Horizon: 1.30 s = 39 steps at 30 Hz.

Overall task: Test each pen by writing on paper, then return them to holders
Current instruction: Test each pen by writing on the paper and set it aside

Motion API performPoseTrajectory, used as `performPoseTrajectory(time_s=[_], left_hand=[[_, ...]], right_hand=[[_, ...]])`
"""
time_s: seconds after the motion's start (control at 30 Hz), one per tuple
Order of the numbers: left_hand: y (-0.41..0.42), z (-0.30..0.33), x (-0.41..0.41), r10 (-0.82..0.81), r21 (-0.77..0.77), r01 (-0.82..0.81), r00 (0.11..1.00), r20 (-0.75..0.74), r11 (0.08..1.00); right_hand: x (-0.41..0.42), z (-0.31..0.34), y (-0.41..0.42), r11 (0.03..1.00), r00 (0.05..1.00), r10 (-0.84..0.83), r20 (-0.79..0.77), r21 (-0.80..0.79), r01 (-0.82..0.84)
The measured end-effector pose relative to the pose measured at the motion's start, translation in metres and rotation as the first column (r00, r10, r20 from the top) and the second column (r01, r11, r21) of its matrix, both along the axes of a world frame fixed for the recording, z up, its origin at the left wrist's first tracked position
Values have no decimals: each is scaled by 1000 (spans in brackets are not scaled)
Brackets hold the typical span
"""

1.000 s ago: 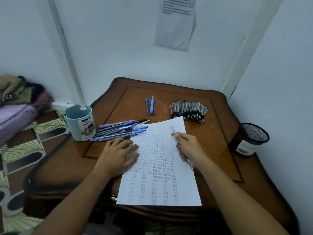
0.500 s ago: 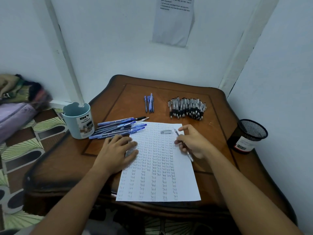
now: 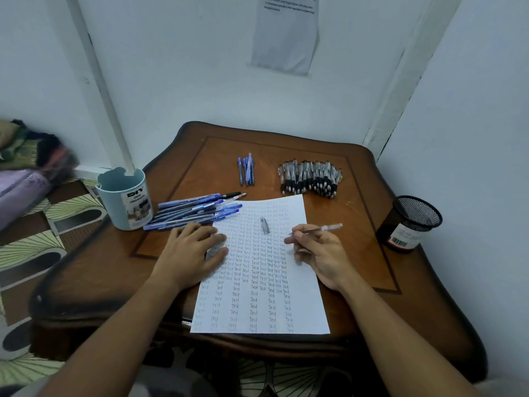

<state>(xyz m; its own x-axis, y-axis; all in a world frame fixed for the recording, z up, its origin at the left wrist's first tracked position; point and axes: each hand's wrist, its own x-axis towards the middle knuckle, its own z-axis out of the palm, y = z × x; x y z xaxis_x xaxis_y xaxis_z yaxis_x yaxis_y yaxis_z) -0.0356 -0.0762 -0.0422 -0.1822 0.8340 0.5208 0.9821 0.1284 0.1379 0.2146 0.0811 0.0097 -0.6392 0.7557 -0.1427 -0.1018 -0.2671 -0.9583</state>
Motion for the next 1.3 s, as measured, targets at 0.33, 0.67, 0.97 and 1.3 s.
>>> performPoseTrajectory(time_s=[0.33,0.67,0.97,1.3], left_hand=[[0,3,1,3,-30,-3,1000,4,1000],[0,2,0,9,-18,-8,1000,7,1000],[-1,1,-1,12,-44,-11,1000,8,999],[-1,2,-2,17,-66,-16,1000,14,998]], right_hand=[[1,-10,6,976,983,-139,117,186,116],[0,-17,4,954,976,-143,164,286,91],[-3,-19,1,919,961,-176,213,386,82],[-3,-18,-1,913,956,-191,223,397,90]])
